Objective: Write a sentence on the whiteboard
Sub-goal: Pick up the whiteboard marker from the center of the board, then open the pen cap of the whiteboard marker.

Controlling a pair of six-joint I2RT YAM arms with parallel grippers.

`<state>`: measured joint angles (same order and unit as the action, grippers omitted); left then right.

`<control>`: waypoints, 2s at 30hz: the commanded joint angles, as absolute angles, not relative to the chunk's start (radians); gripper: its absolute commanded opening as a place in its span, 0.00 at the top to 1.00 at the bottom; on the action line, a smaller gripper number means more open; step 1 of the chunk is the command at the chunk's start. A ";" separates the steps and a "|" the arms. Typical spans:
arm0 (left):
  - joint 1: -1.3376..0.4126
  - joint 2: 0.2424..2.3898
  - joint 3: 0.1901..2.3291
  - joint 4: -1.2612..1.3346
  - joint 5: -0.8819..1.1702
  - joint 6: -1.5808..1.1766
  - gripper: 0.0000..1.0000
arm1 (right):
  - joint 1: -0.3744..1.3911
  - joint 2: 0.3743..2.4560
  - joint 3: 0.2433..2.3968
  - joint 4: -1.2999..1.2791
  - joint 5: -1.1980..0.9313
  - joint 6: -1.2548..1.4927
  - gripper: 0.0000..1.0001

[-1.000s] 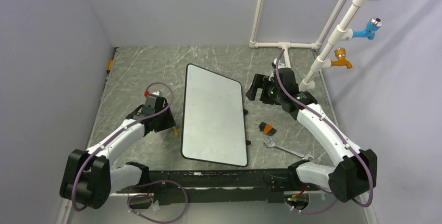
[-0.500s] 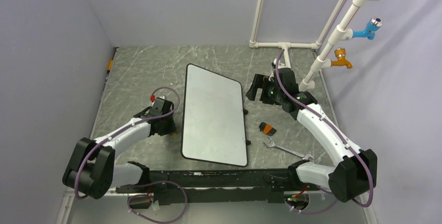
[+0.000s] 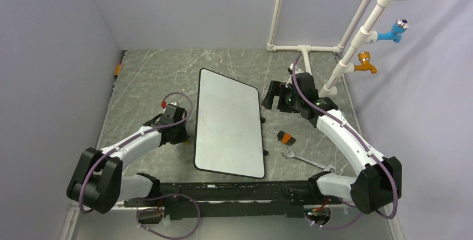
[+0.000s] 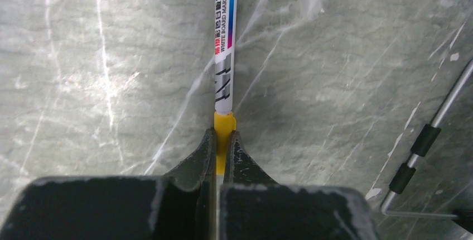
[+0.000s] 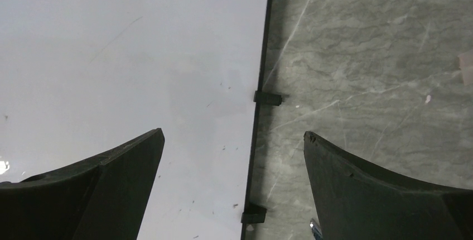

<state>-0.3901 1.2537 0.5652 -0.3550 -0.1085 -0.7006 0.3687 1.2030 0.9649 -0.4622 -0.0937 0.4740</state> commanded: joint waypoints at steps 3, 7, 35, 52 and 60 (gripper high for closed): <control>-0.394 1.095 0.619 -0.487 -0.152 -0.646 1.00 | 0.382 1.178 1.024 -0.405 -0.274 0.436 0.01; -0.394 1.002 0.683 -0.596 -0.205 -0.622 1.00 | 0.400 1.169 1.056 -0.375 -0.365 0.440 0.01; -0.396 0.817 1.144 -0.805 0.091 -0.124 1.00 | 0.502 1.056 1.118 -0.076 -0.575 0.539 0.02; -0.483 0.965 1.247 -0.721 0.278 -0.015 1.00 | 0.554 1.136 1.269 -0.309 -0.349 0.582 0.00; -0.537 1.049 1.323 -0.719 0.257 0.046 1.00 | 0.551 1.207 1.297 -0.309 -0.443 0.571 0.00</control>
